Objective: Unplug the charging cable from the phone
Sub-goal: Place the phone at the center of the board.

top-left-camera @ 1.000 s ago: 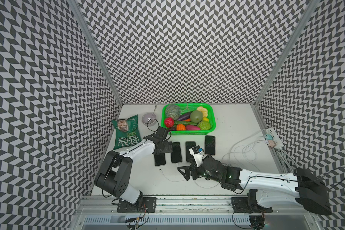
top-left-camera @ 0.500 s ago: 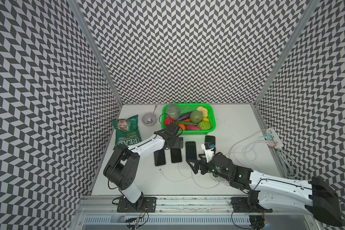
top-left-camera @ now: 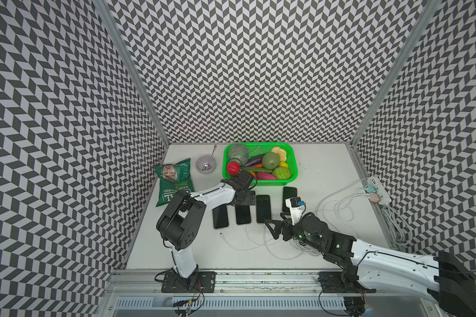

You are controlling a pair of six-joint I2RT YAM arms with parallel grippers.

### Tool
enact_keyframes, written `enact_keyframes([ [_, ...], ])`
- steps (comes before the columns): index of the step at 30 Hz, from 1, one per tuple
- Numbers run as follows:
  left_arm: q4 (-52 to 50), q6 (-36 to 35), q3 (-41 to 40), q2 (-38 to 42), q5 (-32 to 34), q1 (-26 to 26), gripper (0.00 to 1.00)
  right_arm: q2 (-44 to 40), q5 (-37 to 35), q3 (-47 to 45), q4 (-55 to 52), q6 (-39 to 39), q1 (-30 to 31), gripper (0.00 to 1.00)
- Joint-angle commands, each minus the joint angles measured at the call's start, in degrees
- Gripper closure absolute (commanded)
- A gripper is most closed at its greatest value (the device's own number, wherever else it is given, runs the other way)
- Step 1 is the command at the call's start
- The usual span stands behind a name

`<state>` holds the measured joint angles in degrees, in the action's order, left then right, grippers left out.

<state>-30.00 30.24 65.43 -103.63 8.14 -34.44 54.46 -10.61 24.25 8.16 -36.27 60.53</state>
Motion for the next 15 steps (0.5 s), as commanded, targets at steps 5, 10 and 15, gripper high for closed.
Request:
enact_keyframes([
  [5,-0.6,1.0,1.3,-3.6,0.9,-1.5,0.00,0.0,0.0,-0.6,3.4,-0.5,-0.5,0.00],
  [10,-0.8,1.4,0.7,-4.0,1.9,-1.7,0.00,0.4,0.1,-0.7,3.9,-0.5,-0.6,0.00],
  [15,-0.8,1.9,-0.4,-3.6,2.7,-1.8,0.00,1.1,0.5,-0.8,4.4,-0.7,-0.7,0.00],
])
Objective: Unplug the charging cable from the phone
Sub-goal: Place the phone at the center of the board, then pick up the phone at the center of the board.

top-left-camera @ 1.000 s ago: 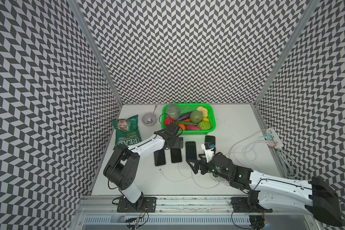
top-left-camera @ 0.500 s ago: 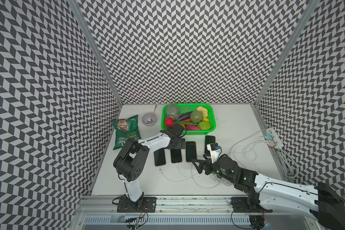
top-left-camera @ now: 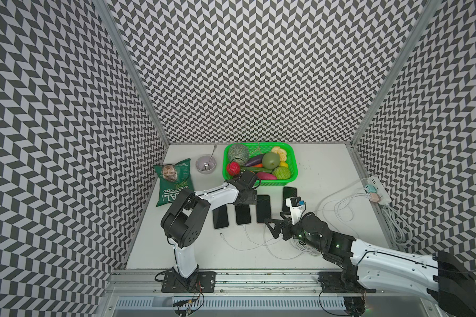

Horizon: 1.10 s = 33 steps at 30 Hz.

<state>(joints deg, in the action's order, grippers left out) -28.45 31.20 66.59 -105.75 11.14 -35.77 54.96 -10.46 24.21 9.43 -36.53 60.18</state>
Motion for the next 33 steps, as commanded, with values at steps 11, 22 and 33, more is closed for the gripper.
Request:
enact_keyframes([
  [11,-3.3,2.2,-2.7,1.9,1.8,-1.5,0.00,1.0,0.7,-0.7,3.5,-0.7,-0.3,0.00],
  [22,-3.3,3.1,-3.7,3.0,2.4,-2.2,0.00,0.8,1.2,-0.6,2.8,-0.9,-0.3,0.00],
  [33,-1.5,3.5,-5.2,0.8,1.5,-2.1,0.00,1.1,1.7,-0.6,2.6,-1.1,-0.3,0.00],
])
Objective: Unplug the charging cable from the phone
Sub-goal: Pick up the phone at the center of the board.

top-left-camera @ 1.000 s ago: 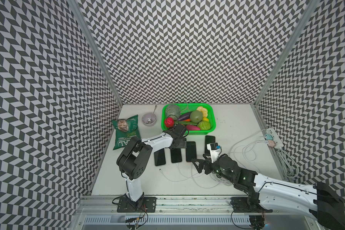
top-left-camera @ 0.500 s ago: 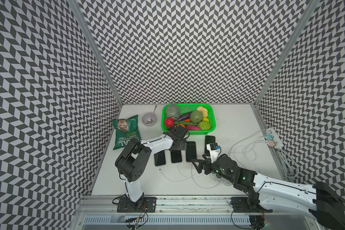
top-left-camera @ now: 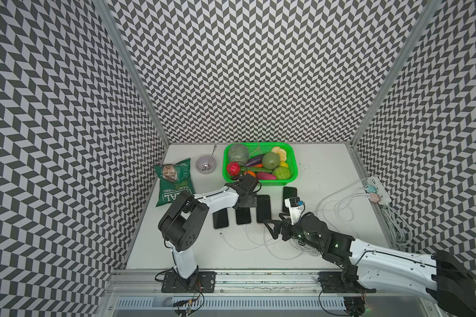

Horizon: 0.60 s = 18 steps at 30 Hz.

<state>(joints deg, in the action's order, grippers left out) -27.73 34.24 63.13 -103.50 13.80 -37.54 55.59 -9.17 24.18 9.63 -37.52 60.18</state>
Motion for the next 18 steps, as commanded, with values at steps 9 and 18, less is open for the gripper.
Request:
enact_keyframes([
  [9,-1.9,0.4,-2.5,-3.1,-0.8,-0.3,0.00,1.4,1.0,-0.4,2.8,-0.1,-0.4,0.00],
  [18,-2.2,0.7,-3.7,-2.1,0.2,-0.8,0.02,0.9,0.7,0.2,2.2,0.2,-0.5,0.00],
])
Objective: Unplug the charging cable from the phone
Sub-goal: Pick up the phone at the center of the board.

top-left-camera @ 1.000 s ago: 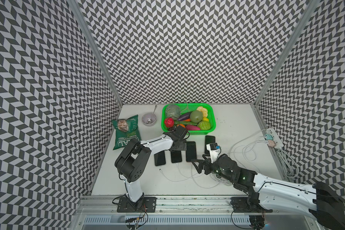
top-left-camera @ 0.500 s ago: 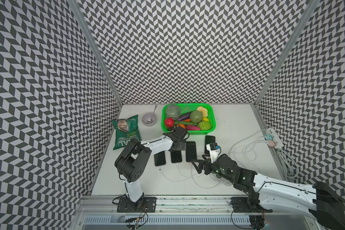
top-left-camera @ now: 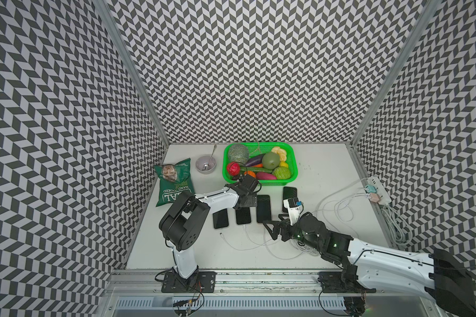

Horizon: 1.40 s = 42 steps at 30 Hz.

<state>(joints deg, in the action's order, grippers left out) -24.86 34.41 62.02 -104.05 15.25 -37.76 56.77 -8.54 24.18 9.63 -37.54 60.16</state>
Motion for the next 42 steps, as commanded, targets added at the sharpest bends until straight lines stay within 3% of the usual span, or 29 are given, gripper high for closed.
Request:
enact_keyframes([
  [1,-5.0,0.6,-2.9,-1.1,-1.2,-0.8,0.02,-0.6,0.0,0.2,2.2,0.3,-0.4,0.00],
  [18,-5.2,1.3,-5.9,5.8,-1.9,-2.1,0.02,-4.6,-1.2,-0.8,0.9,0.3,-1.2,0.00],
  [31,-4.3,0.9,-4.8,2.0,-2.8,-2.1,0.04,-5.7,-1.3,-1.3,1.4,0.2,-1.4,0.00],
  [36,-3.6,1.0,-5.6,1.9,-3.2,-2.1,0.07,-5.3,-0.9,-1.2,1.8,0.3,-1.4,0.00],
  [42,-2.8,1.1,-6.2,2.0,-3.7,-2.1,0.19,-4.5,0.1,-1.2,2.5,0.2,-1.5,0.00],
])
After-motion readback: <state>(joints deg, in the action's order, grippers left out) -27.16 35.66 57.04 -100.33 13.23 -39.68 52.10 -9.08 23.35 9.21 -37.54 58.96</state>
